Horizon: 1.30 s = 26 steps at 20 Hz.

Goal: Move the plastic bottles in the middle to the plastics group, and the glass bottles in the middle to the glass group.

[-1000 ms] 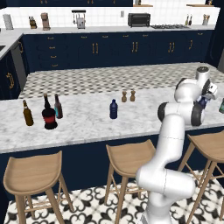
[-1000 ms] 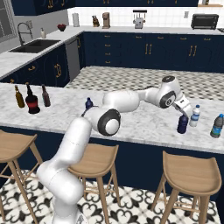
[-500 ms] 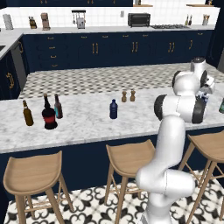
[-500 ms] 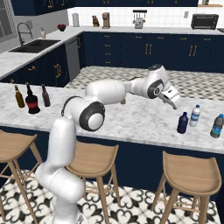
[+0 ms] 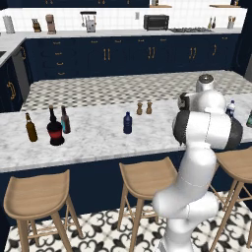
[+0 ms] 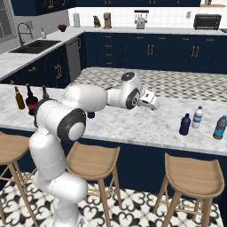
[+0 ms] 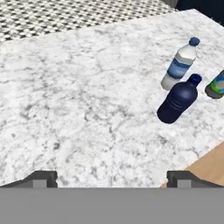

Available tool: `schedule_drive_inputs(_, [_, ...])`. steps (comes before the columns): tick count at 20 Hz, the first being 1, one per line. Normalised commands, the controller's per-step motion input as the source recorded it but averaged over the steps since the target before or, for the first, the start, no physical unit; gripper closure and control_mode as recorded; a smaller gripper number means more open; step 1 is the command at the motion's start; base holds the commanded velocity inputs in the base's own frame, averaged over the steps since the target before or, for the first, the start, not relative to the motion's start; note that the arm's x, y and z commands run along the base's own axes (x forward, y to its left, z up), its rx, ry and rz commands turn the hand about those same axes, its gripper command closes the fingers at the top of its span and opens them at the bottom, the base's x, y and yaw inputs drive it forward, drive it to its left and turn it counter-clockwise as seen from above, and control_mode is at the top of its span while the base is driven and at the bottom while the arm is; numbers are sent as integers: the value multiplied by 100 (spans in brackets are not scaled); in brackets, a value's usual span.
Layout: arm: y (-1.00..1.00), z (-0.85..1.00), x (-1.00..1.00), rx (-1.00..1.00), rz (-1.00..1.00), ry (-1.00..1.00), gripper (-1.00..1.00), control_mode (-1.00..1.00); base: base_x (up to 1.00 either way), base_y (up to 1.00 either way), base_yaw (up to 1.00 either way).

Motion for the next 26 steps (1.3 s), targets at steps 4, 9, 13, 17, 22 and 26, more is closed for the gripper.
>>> schedule_drive_inputs(4, [100,-1,0,0,61,0,-100,-100,0,0,0])
schedule_drive_inputs(9, [100,67,-14,-3,52,0,-100,-100,0,0,0])
schedule_drive_inputs(13, [100,86,-44,-23,44,20,-100,-100,0,0,0])
schedule_drive_inputs(17, [100,65,-23,-27,35,32,-100,-100,0,0,0])
schedule_drive_inputs(22, [100,-13,-4,-16,18,22,-100,-100,0,0,0])
schedule_drive_inputs(26, [83,-31,12,0,6,-3,-100,-100,0,0,0])
